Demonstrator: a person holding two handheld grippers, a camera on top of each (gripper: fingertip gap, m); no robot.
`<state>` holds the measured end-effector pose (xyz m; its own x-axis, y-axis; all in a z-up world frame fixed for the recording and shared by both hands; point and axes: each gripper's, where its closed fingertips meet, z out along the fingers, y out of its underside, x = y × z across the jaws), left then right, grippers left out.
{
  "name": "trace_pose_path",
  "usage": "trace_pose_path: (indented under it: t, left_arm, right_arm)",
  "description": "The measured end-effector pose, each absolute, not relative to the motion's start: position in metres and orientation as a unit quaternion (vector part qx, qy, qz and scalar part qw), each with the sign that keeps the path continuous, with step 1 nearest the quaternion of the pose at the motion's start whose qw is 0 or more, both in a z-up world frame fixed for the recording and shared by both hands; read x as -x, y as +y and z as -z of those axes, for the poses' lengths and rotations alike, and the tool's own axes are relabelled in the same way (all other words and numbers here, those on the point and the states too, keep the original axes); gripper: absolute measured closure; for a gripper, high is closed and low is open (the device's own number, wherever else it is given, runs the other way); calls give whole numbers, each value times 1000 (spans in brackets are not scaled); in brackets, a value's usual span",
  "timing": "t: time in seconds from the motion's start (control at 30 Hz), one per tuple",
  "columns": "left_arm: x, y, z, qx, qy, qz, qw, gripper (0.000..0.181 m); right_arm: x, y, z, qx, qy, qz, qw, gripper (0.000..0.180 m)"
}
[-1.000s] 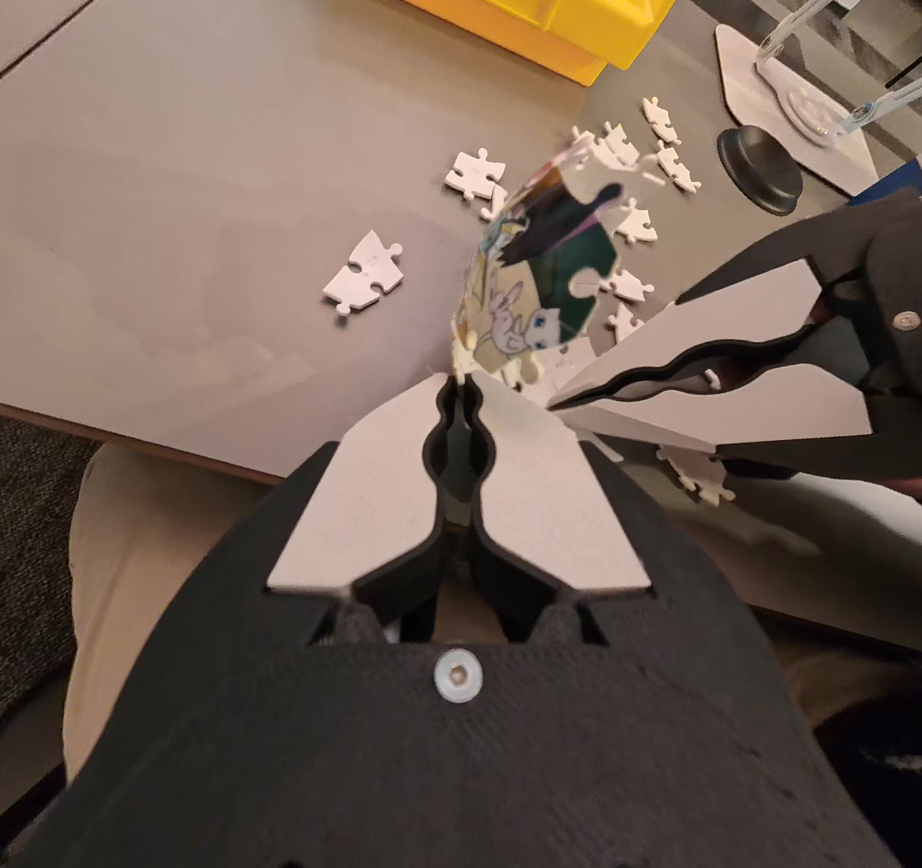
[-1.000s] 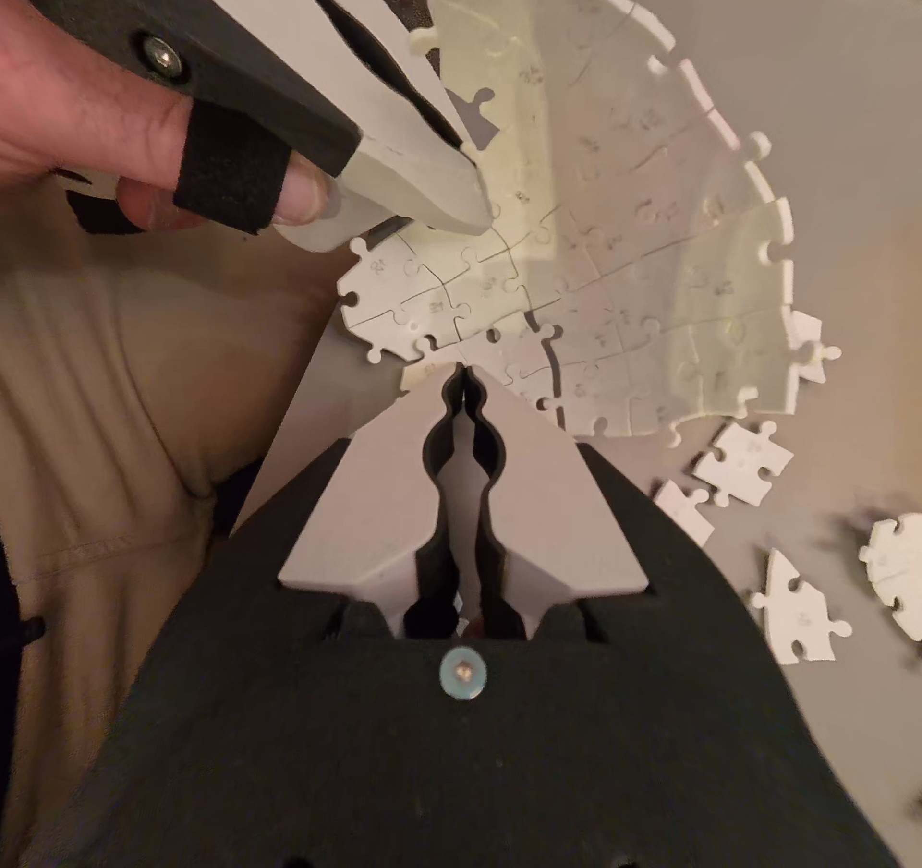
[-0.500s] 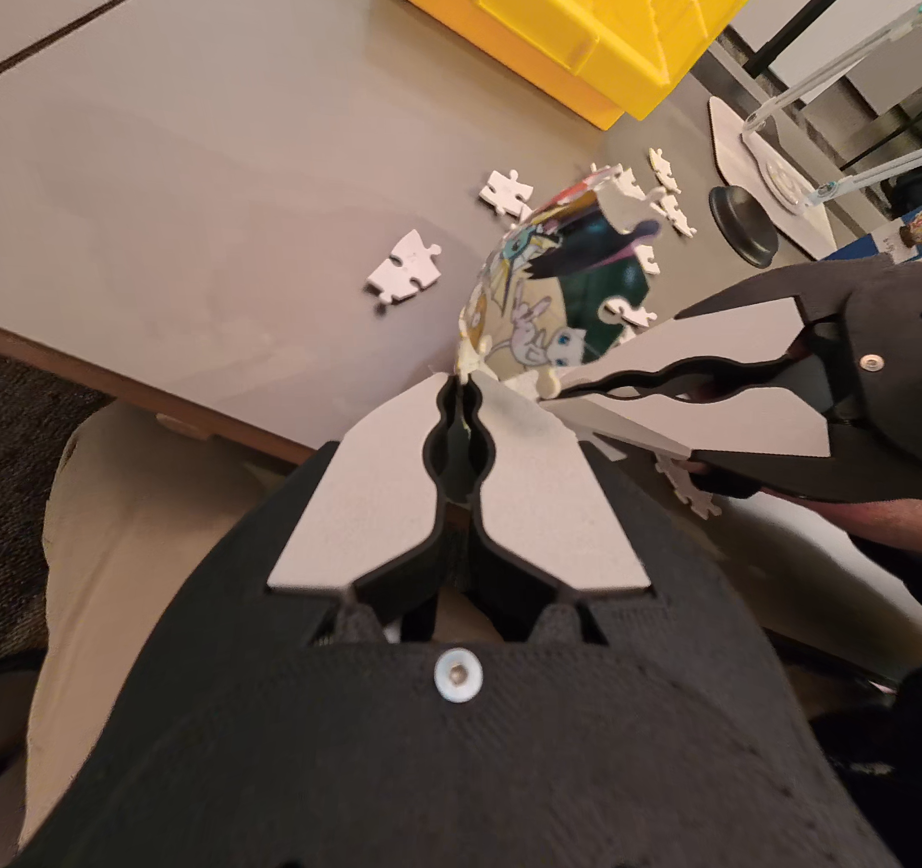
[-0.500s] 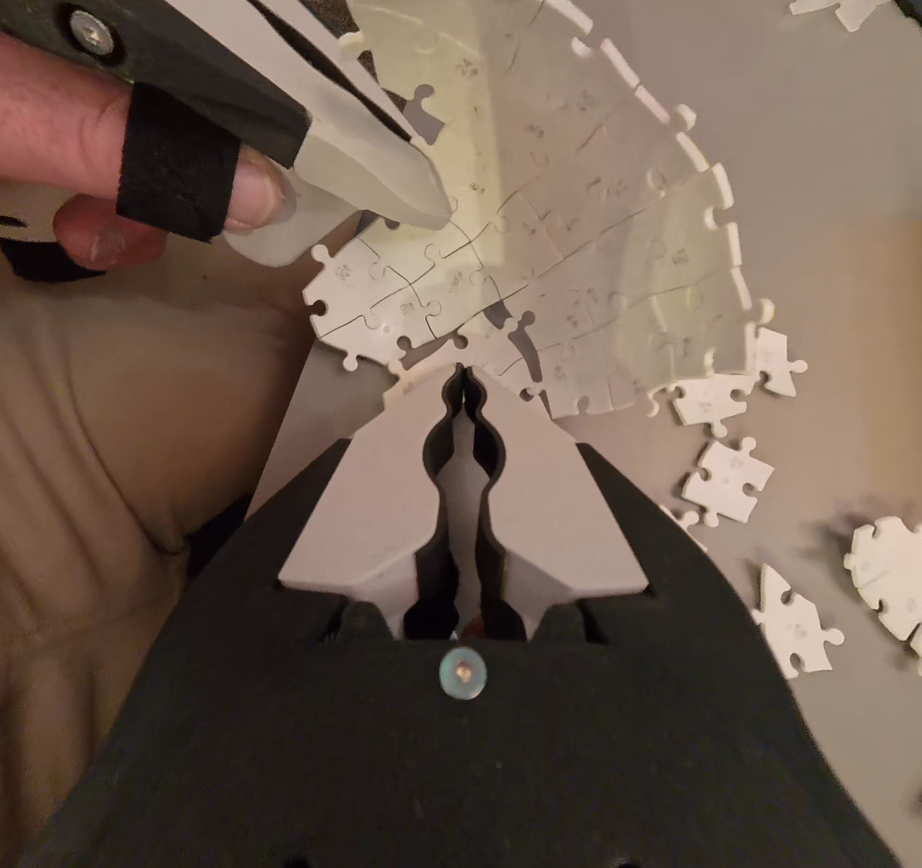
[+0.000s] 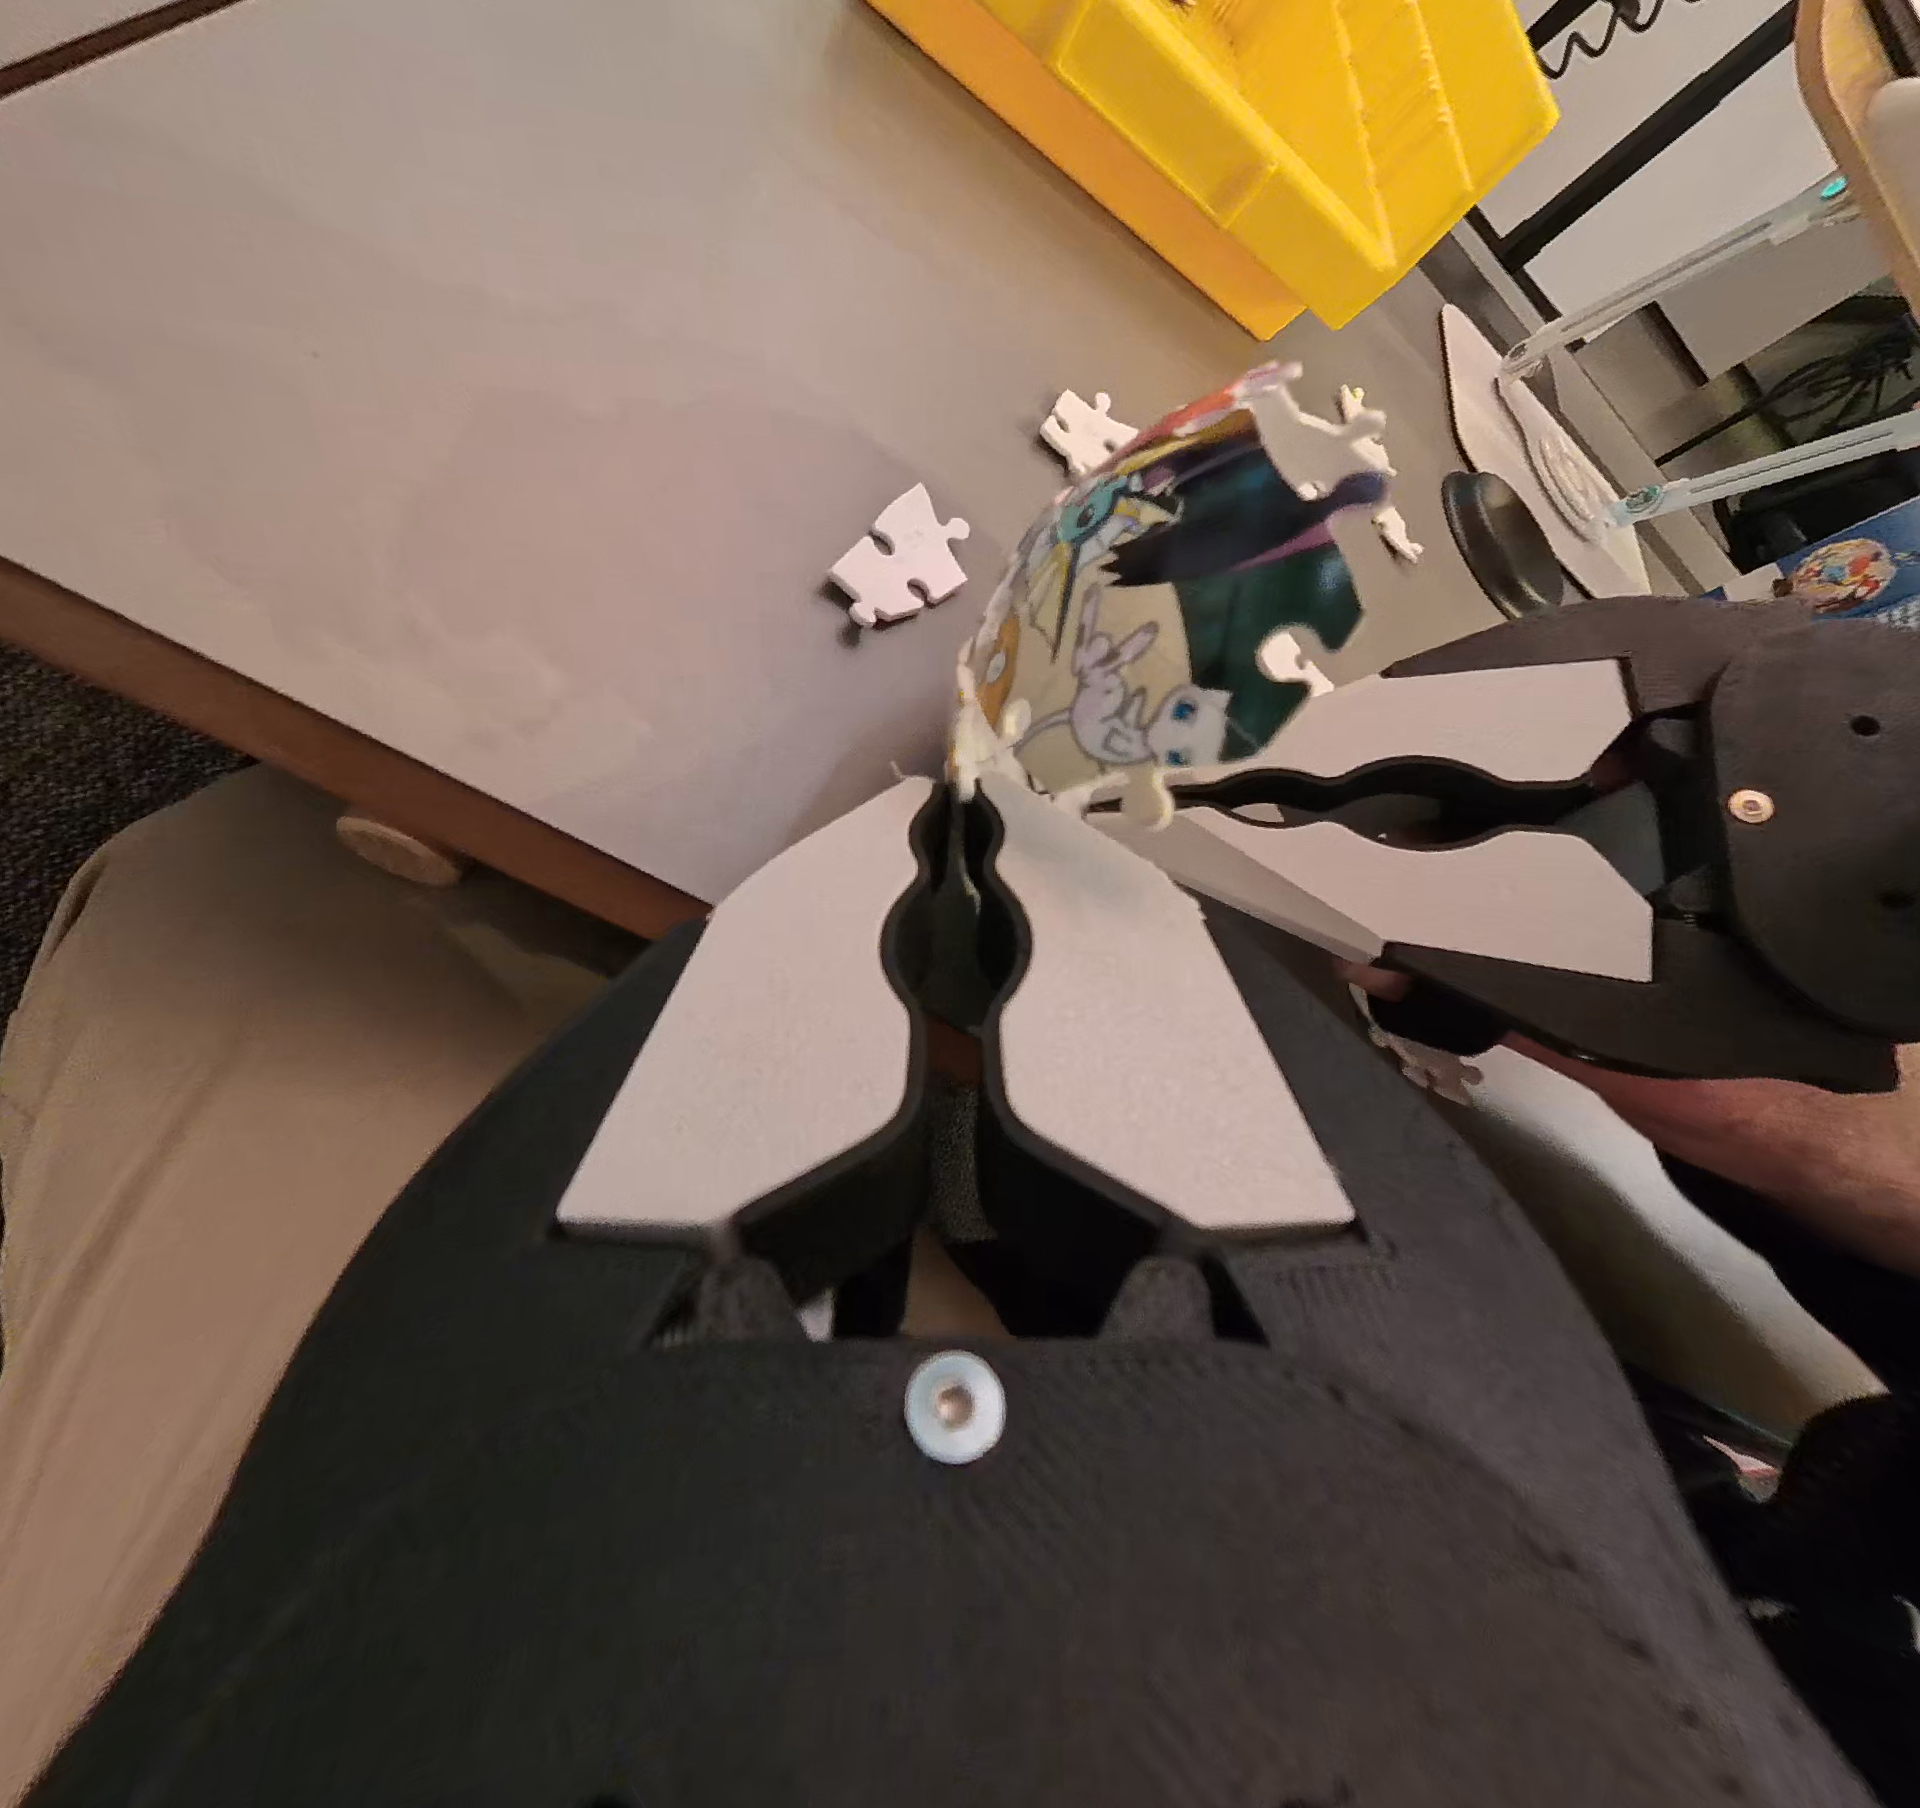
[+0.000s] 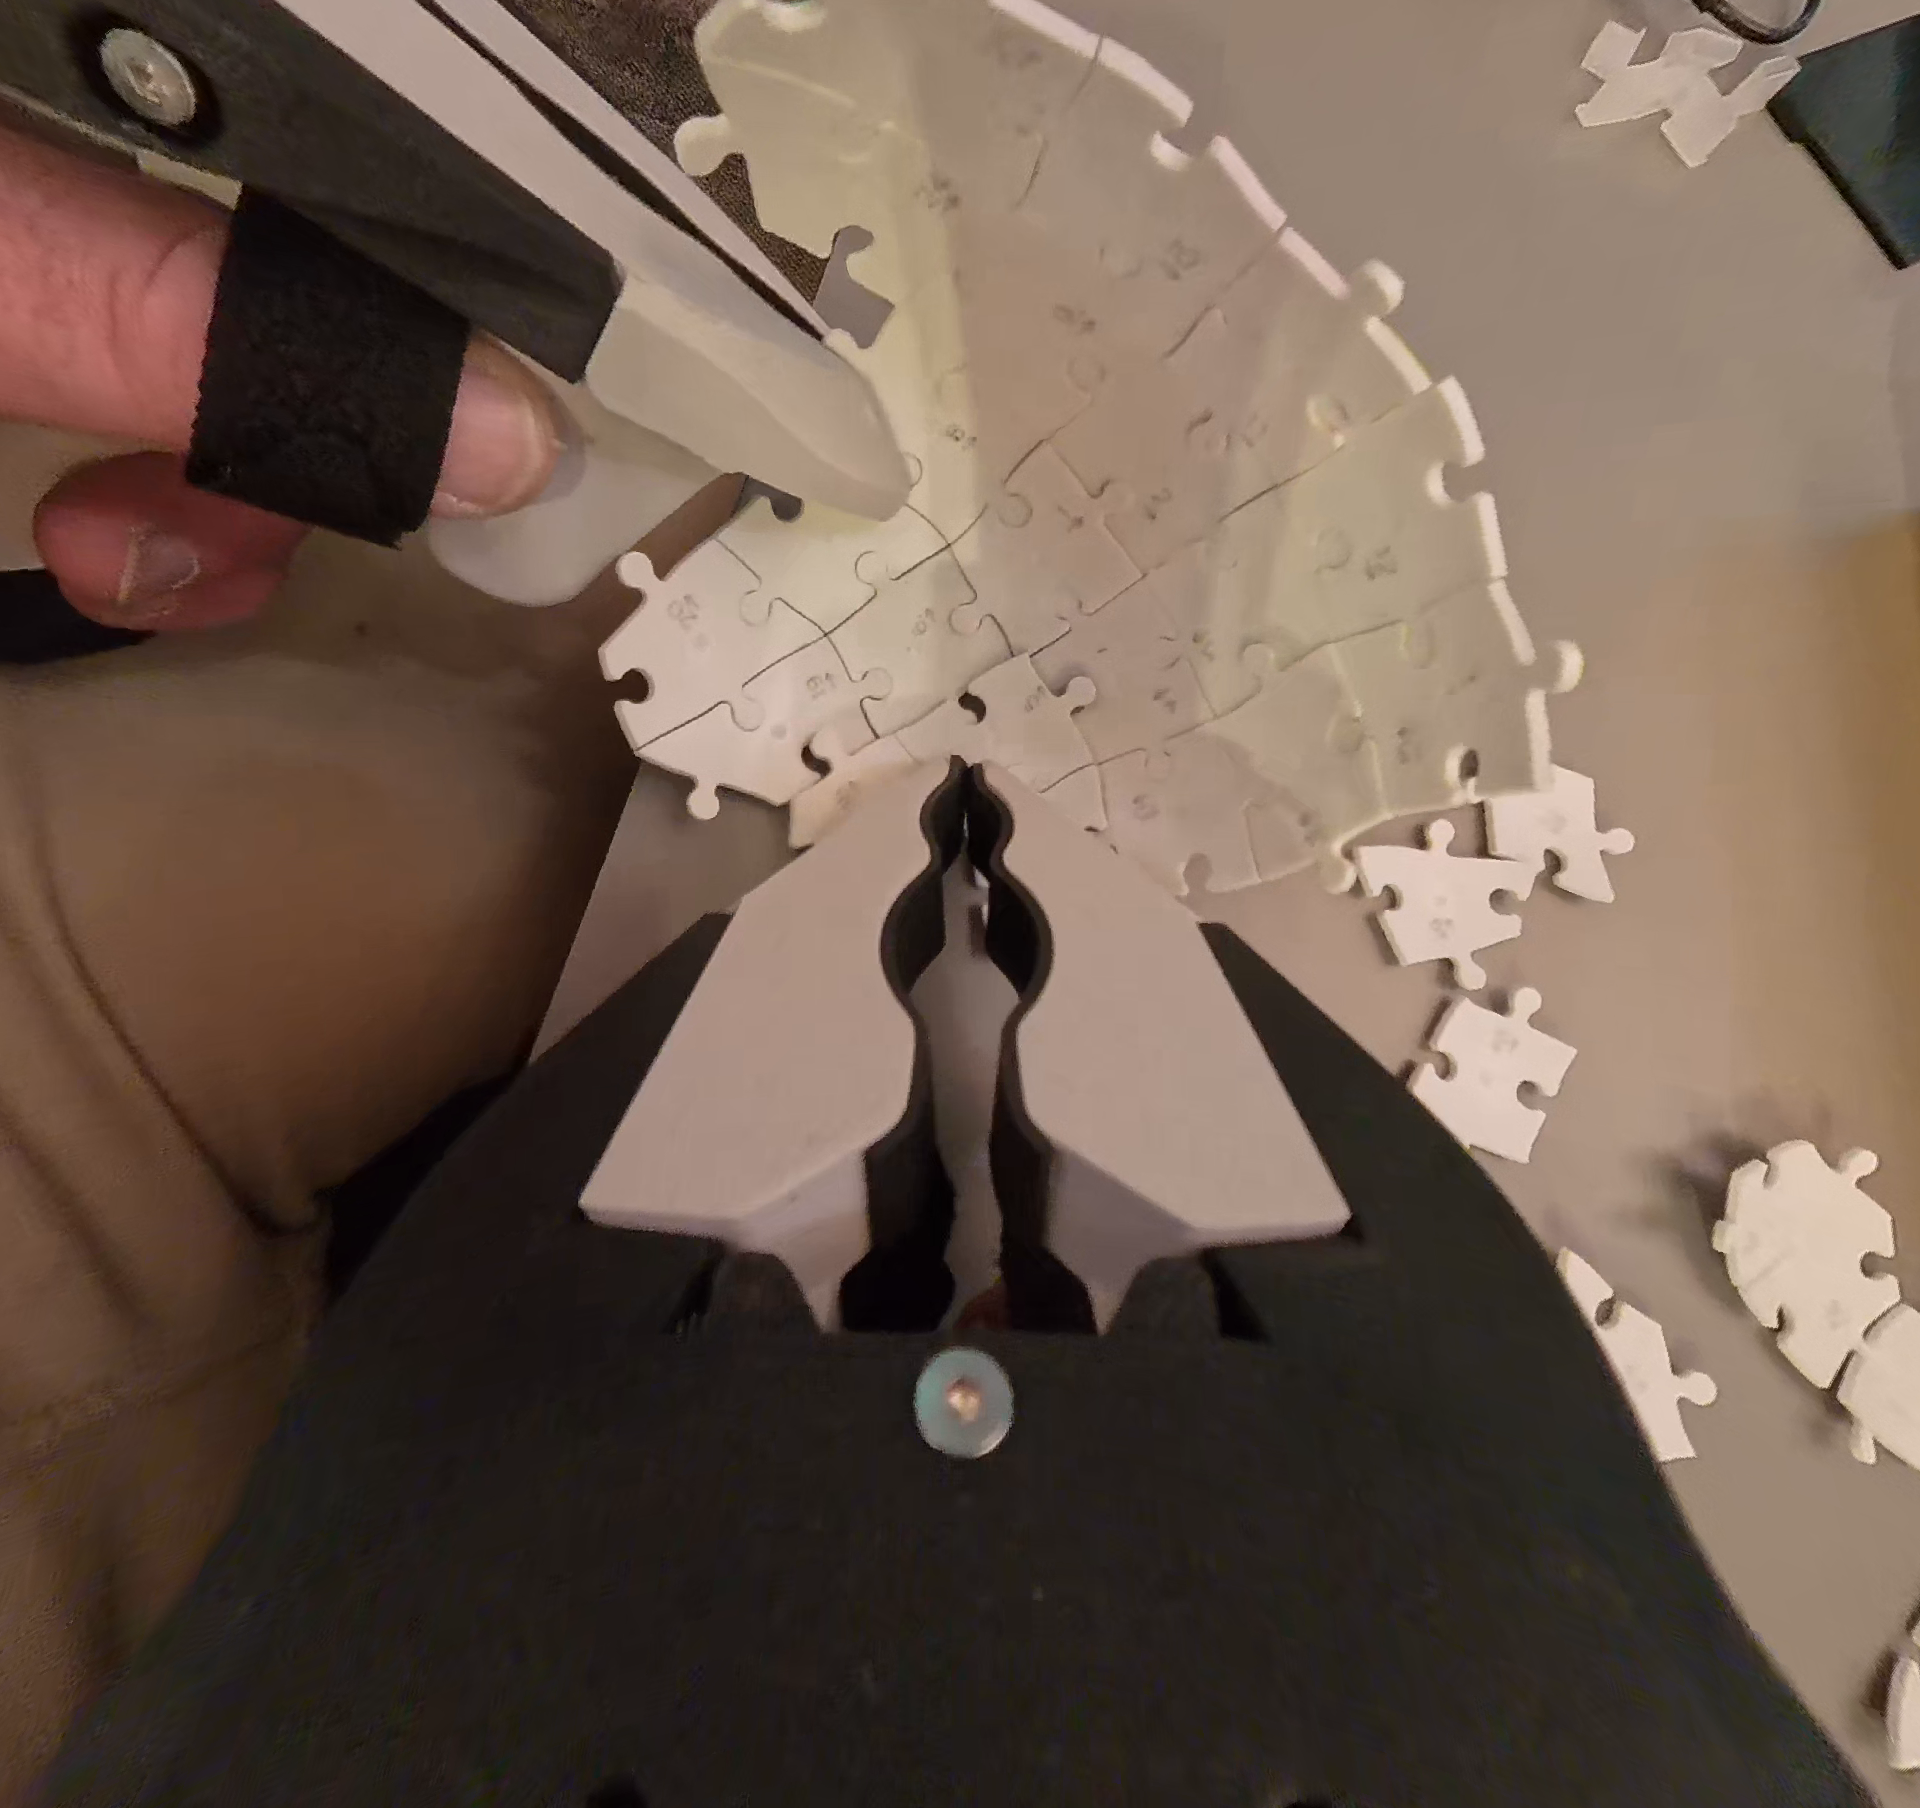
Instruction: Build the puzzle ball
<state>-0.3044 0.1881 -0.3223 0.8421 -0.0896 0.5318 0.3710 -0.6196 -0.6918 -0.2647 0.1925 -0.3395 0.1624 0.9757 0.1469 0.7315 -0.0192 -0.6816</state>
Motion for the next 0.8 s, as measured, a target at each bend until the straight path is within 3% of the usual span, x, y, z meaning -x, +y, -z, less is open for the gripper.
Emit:
trace_pose_path:
  t: [0.8]
  left_arm:
    - [312, 187, 324, 845, -122, 301, 426, 178]
  right_arm:
    - [279, 200, 339, 696, -601, -182, 349, 180]
